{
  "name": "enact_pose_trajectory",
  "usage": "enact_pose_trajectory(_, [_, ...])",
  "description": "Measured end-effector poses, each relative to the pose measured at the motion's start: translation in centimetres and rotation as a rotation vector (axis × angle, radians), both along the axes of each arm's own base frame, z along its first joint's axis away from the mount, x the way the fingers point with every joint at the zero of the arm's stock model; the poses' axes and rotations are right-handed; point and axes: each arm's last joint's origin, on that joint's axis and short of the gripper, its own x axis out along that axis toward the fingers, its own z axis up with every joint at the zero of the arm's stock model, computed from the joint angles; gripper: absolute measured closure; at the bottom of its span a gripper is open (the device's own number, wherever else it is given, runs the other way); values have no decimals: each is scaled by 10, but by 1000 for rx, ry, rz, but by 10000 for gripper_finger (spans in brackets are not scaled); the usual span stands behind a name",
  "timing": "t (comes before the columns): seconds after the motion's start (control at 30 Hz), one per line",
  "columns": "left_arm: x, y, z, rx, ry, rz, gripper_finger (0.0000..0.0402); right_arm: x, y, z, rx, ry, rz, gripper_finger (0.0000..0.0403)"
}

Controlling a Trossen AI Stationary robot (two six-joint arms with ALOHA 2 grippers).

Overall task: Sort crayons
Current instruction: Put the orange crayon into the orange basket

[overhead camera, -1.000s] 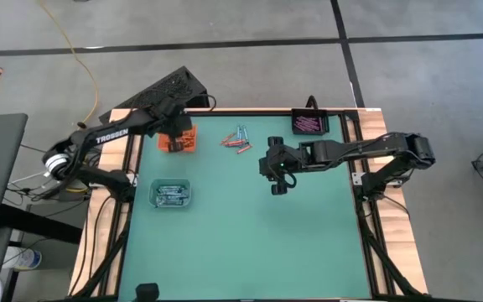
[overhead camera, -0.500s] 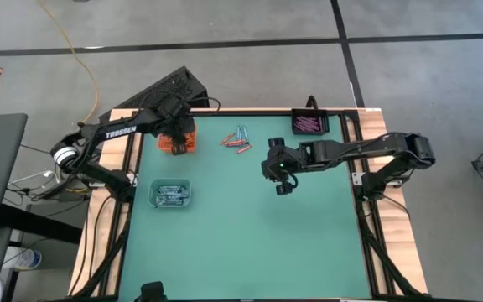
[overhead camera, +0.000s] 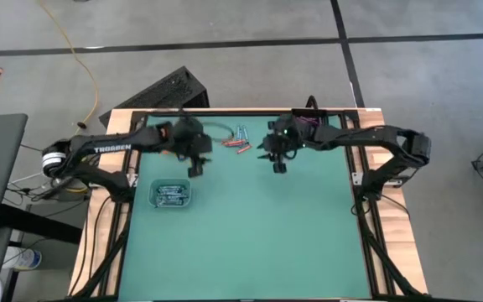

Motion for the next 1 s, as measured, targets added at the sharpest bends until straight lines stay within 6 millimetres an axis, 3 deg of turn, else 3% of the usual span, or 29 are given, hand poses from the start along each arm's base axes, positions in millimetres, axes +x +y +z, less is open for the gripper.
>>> enact_pose_trajectory(0.23, [26, -66, -14, 29, -183, -151, 246, 20, -44, -39, 111, 51, -12, 243])
enact_pose_trajectory(0.53, [24, -122, -31, -15, -253, -206, 246, 49, -94, -63, 170, 150, -8, 243])
enact_pose_trajectory(0.77, [16, -143, -45, -3, -311, -202, 246, 62, -110, -85, 213, 311, 31, 243])
enact_pose_trajectory(1.0, [11, -150, -53, -20, -371, -201, 246, 63, -118, -83, 168, 317, 40, 243])
